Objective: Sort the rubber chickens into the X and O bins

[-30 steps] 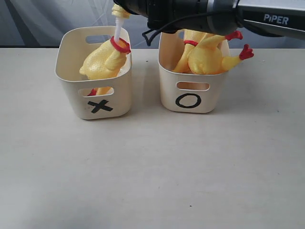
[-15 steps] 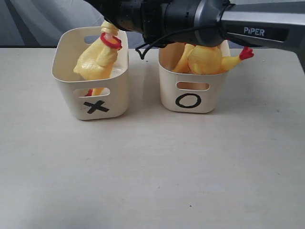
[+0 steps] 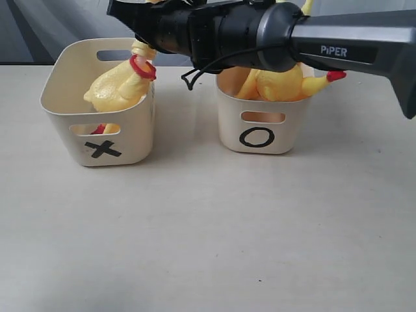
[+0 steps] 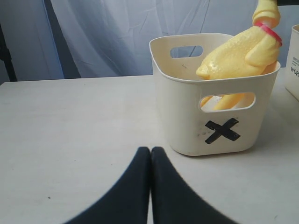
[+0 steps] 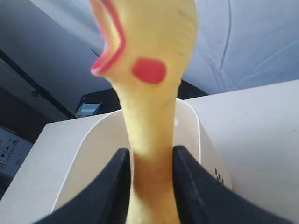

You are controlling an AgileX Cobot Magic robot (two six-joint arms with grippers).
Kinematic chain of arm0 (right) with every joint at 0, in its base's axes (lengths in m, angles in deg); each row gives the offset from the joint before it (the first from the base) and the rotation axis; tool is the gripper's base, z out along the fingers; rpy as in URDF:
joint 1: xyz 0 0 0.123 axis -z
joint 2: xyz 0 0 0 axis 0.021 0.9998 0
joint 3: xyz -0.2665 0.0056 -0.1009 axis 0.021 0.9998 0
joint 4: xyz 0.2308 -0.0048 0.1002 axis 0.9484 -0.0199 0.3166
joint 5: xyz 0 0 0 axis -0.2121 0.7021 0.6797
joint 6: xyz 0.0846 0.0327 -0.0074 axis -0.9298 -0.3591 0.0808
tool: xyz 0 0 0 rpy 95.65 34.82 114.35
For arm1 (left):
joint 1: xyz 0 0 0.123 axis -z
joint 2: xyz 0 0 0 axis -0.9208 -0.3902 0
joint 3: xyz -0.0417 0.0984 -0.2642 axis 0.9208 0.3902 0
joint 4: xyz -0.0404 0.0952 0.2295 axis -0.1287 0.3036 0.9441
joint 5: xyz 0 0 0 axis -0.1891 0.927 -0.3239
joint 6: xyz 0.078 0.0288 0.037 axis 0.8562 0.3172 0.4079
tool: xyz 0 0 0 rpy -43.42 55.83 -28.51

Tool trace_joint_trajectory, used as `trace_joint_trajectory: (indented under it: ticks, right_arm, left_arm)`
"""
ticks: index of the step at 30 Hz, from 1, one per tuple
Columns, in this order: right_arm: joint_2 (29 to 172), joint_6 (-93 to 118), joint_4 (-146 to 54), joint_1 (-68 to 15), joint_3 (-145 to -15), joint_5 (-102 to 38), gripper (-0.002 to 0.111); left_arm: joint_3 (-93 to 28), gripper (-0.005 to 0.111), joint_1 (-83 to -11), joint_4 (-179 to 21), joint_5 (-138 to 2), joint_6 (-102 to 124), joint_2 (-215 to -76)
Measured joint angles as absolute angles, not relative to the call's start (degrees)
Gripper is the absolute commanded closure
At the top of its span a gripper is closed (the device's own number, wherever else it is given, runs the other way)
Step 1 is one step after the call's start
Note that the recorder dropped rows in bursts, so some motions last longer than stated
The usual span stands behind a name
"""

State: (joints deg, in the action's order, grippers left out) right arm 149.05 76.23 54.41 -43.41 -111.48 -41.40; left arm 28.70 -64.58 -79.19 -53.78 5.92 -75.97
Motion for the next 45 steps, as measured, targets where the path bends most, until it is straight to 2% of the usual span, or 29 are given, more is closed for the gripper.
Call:
trace_joint_trajectory:
  ticks: [7, 11, 17, 21, 24, 31, 45]
  right_arm:
    - [145.8, 80.1, 54.4, -43.7, -111.5, -43.7, 0.076]
    - [144.3, 81.1, 54.4, -43.7, -111.5, -43.9, 0.063]
    - [139.8, 88.1, 54.4, -43.7, -111.5, -44.9, 0.065]
    - [130.6, 92.9, 54.4, -43.7, -105.2, -47.7, 0.065]
    - [120.6, 98.8, 54.4, -43.7, -95.0, -52.1, 0.072]
    - [96.9, 108.5, 54.4, -43.7, -73.5, -49.0, 0.108]
    - [63.9, 121.3, 54.4, -43.7, -44.3, -42.2, 0.109]
  left_arm:
    - [28.7, 0.107, -64.6, -79.2, -53.8, 5.9, -76.0]
    - [28.7, 0.107, -64.6, -79.2, -53.8, 5.9, -76.0]
    - [28.7, 0.107, -64.6, -79.2, -53.8, 5.9, -76.0]
    - [28.7, 0.107, -64.6, -79.2, -53.8, 5.9, -76.0]
    - [28.7, 0.107, -64.6, -79.2, -53.8, 5.9, -76.0]
    - [28.7, 0.107, -64.6, -79.2, -53.8, 5.9, -76.0]
    - [28.7, 0.107, -64.6, -79.2, -53.8, 5.9, -76.0]
